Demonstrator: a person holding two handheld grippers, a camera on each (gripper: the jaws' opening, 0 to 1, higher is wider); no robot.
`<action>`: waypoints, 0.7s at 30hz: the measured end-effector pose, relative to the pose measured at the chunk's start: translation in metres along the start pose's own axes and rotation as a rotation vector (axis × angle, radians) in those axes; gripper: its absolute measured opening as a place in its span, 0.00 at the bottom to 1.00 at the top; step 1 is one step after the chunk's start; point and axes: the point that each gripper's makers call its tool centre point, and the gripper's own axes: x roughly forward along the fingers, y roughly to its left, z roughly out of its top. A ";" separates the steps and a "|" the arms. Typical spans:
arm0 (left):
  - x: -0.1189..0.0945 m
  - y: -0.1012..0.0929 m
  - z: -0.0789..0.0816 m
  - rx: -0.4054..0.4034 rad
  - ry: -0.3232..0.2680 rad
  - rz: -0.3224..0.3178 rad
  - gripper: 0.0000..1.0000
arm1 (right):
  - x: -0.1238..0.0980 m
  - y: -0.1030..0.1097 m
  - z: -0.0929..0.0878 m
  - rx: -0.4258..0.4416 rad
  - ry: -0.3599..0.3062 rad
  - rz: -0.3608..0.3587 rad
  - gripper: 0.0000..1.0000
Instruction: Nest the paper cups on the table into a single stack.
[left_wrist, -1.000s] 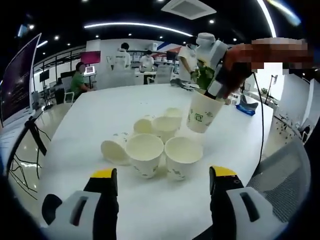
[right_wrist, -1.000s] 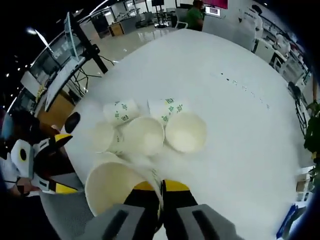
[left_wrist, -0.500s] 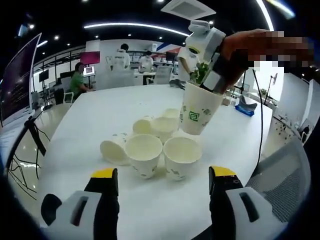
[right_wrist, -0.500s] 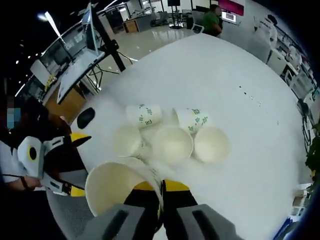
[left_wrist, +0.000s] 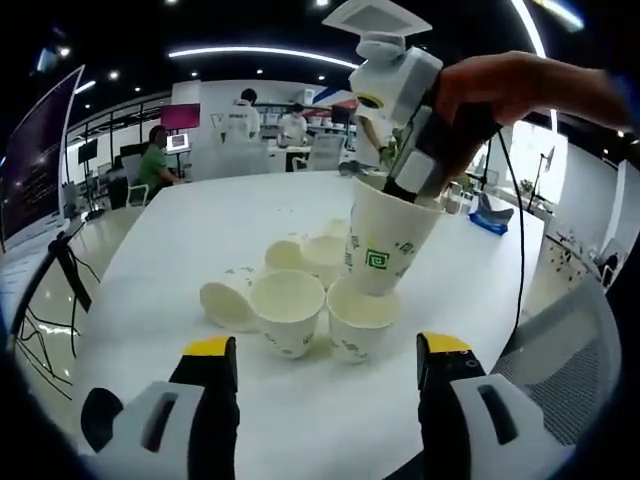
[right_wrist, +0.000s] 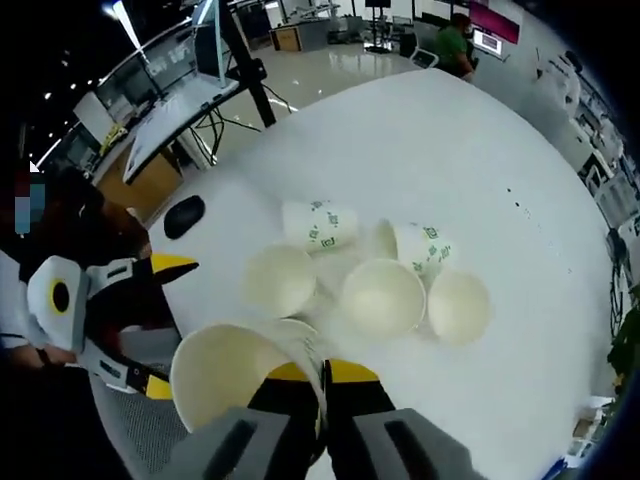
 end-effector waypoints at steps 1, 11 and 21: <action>-0.001 0.000 0.000 -0.001 0.000 0.000 0.72 | 0.000 0.002 -0.001 -0.008 0.006 0.000 0.00; -0.002 0.001 0.001 -0.009 -0.003 0.002 0.72 | 0.015 0.011 -0.003 -0.048 0.040 -0.003 0.00; 0.000 0.003 0.000 -0.014 -0.002 0.003 0.71 | 0.032 0.008 -0.013 -0.071 0.078 -0.022 0.00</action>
